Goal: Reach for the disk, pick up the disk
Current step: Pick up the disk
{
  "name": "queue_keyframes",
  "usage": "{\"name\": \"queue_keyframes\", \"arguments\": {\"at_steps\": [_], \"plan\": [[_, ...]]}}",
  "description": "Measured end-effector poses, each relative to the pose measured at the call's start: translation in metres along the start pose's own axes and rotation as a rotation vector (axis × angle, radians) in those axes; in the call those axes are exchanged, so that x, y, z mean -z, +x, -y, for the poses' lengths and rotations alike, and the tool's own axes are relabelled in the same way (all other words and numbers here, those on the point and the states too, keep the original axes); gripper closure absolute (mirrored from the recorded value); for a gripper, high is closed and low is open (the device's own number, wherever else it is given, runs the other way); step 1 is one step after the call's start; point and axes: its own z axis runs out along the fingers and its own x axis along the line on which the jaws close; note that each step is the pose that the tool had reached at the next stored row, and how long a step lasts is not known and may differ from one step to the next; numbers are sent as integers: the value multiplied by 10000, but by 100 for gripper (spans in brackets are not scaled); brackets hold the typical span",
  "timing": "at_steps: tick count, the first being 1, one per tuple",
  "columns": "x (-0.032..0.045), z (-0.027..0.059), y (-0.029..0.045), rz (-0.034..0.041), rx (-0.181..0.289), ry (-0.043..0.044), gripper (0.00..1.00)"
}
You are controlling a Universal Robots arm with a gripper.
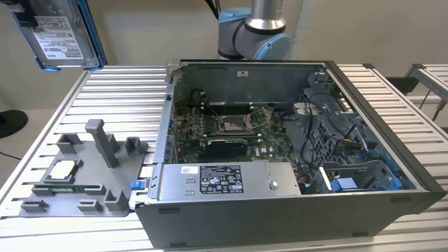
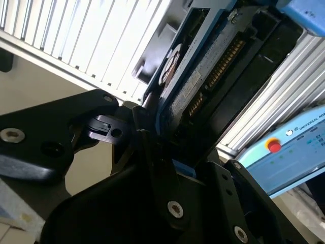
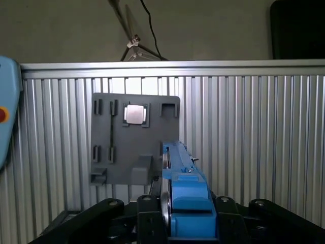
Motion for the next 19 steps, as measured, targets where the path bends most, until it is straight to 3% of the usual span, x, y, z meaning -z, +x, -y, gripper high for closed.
{"name": "queue_keyframes", "arguments": {"at_steps": [19], "plan": [[5, 429, -15, -1, 0, -1, 100]]}}
